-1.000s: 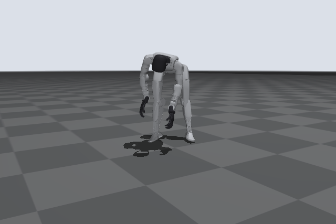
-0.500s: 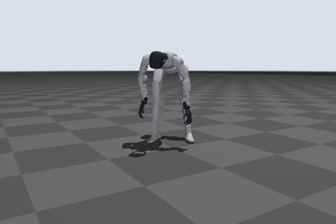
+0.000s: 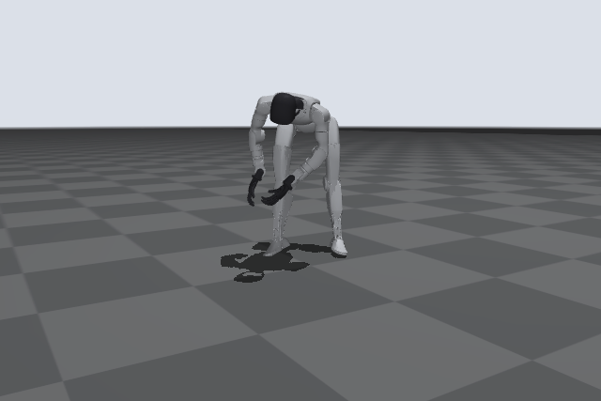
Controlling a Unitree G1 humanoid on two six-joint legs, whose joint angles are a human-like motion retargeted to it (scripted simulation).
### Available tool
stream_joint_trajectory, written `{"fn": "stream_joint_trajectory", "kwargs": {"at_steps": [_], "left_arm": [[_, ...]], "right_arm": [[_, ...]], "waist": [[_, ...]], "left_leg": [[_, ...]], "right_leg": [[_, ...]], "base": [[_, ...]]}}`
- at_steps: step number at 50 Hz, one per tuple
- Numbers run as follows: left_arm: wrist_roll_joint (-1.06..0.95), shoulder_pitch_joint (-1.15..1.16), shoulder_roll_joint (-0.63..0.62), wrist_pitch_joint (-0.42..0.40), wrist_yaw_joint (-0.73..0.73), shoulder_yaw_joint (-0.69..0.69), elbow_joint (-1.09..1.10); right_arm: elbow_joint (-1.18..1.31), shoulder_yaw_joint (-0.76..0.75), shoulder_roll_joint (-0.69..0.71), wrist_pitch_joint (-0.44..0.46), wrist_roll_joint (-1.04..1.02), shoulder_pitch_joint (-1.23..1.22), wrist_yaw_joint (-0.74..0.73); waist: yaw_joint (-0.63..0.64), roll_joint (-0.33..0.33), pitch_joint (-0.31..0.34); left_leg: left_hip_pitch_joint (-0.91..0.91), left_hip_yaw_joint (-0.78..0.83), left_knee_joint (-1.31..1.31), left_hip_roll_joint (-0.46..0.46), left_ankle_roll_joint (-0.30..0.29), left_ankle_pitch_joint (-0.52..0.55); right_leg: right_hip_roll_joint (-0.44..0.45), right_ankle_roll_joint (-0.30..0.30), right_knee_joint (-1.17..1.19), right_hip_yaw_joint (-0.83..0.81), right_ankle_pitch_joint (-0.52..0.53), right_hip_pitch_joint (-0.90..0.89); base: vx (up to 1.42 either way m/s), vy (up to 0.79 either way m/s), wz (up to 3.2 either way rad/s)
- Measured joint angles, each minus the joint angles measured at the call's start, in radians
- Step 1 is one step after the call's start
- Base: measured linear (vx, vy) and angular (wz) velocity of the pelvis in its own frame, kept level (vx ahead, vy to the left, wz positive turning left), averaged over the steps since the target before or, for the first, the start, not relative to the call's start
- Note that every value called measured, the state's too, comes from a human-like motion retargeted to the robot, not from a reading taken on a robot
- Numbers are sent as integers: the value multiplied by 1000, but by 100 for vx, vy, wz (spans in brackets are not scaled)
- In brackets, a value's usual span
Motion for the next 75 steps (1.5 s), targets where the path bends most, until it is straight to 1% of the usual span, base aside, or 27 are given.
{"fn": "stream_joint_trajectory", "kwargs": {"at_steps": [3,5,8,11,13,15,18,21,23,25,27,30,33,35,37,39,43,45,49,55,60,65,68,70,72,73,75], "left_arm": [[87,116,98,10,-15,20,-51],[79,157,179,20,30,39,-35],[69,161,277,38,87,95,110],[-2,83,335,63,144,192,345],[-13,-21,362,86,129,261,535],[-112,-127,398,84,167,265,649],[-146,-245,430,78,190,248,690],[-23,-347,409,85,142,204,667],[-52,-384,367,97,119,148,631],[12,-409,302,113,58,136,602],[-81,-401,227,114,48,93,543],[-109,-333,108,81,4,19,409],[98,-222,-4,31,-45,-33,227],[99,-129,-37,19,26,-63,62],[140,-38,-28,-6,2,-131,-71],[265,60,24,-42,-50,-165,-197],[175,210,-24,-80,29,-194,-355],[179,281,-11,-91,31,-172,-414],[176,418,70,-99,22,-93,-498],[235,577,170,-113,91,68,-498],[289,695,200,-111,231,191,-452],[206,765,211,-135,242,278,-413],[95,746,196,-114,250,309,-372],[44,699,192,-92,241,319,-323],[-4,628,190,-84,251,328,-272],[-12,580,183,-74,256,328,-233],[-42,472,168,-75,268,300,-166]], "right_arm": [[-21,-75,-38,8,-50,48,2],[-26,-89,-53,17,-59,62,-16],[-22,-83,-61,13,-61,56,-25],[-15,-64,-79,3,-59,35,-34],[8,-18,-90,-14,-46,-1,-11],[22,52,-107,-19,-15,-42,-23],[12,64,-99,-32,-3,-80,-47],[2,30,-76,-47,-12,-118,-36],[6,54,-81,-37,-14,-143,-46],[22,25,-70,-34,-8,-173,-21],[53,49,-88,-18,13,-212,-33],[139,76,-105,-10,91,-293,-21],[238,75,-172,-4,138,-386,46],[279,65,-213,52,91,-432,13],[343,131,-206,83,75,-503,41],[453,181,-172,103,4,-616,113],[487,417,-231,148,-62,-707,186],[507,433,-220,170,-116,-749,217],[518,411,-147,195,-211,-768,267],[401,490,-44,157,-461,-689,236],[141,520,-19,119,-603,-558,182],[-109,537,-83,48,-466,-414,156],[-190,540,-172,54,-387,-352,152],[-200,512,-225,60,-299,-329,139],[-142,509,-279,106,-427,-350,140],[-100,460,-285,107,-379,-355,110],[0,476,-321,137,-379,-414,139]], "waist": [[33,42,0],[56,38,0],[75,35,0],[78,39,0],[69,58,0],[63,49,0],[41,45,0],[29,17,0],[15,26,0],[10,12,0],[-1,27,0],[-3,23,0],[26,33,0],[34,77,0],[48,62,0],[62,57,0],[161,129,0],[211,169,0],[291,205,0],[353,211,0],[317,196,0],[249,171,0],[224,136,0],[211,116,0],[202,110,0],[198,112,0],[204,113,0]], "left_leg": [[4,20,0,-3,0,6],[25,12,0,1,0,-9],[29,18,0,3,0,-11],[19,19,0,3,0,-8],[-10,26,0,2,0,6],[-14,11,0,5,0,-1],[-43,5,0,9,0,5],[-91,38,2,22,0,31],[-90,-1,1,19,0,21],[-112,26,4,25,0,37],[-98,-17,0,17,0,22],[-88,-15,0,10,0,22],[-117,26,28,15,0,29],[-77,-30,0,6,0,19],[-81,-28,13,5,0,16],[-123,0,57,8,0,11],[-57,-39,0,-1,0,15],[-60,-45,0,-1,0,15],[-67,-44,0,-2,0,14],[-78,-33,0,-4,0,16],[-72,-41,0,-3,0,11],[-88,-24,21,-13,0,17],[-62,-41,10,-10,0,6],[-47,-36,0,-13,0,6],[-44,-46,0,-15,0,4],[-46,-47,0,-17,0,5],[-52,-52,0,-18,0,8]], "right_leg": [[-5,0,0,-17,-2,6],[2,0,0,7,-5,14],[4,0,0,16,-5,11],[6,0,0,17,-3,0],[1,0,0,-7,-1,-17],[7,0,0,9,1,-28],[9,0,0,3,5,-54],[14,0,17,-13,20,-113],[15,0,4,-9,13,-99],[15,0,17,-20,20,-127],[12,0,0,-11,9,-98],[9,0,0,-10,10,-86],[3,0,22,-27,19,-115],[0,0,0,-20,3,-65],[-6,0,2,-21,3,-59],[-15,0,20,-31,5,-86],[-12,0,0,-14,1,-40],[-13,0,0,-15,0,-41],[-15,0,0,-13,-2,-49],[-13,0,0,-15,-6,-62],[-16,0,0,-20,-13,-50],[-32,0,17,-58,-18,-47],[-23,0,5,-36,-14,-28],[-21,0,0,-27,-9,-22],[-25,0,0,-27,-11,-17],[-26,0,0,-28,-10,-18],[-29,0,0,-32,-8,-20]], "base": [[0,0,0],[8,-10,-8],[4,-7,-3],[0,0,0],[-7,6,15],[3,-4,4],[-1,-3,6],[-19,-1,-3],[15,-1,13],[0,0,0],[17,4,10],[-1,8,-10],[-15,5,-7],[30,1,14],[6,12,1],[-18,7,-6],[16,-9,24],[3,-3,20],[1,-4,19],[0,-1,3],[3,1,-4],[-6,11,1],[8,-2,-19],[5,-2,-13],[1,3,-1],[0,0,0],[0,0,0]]}}
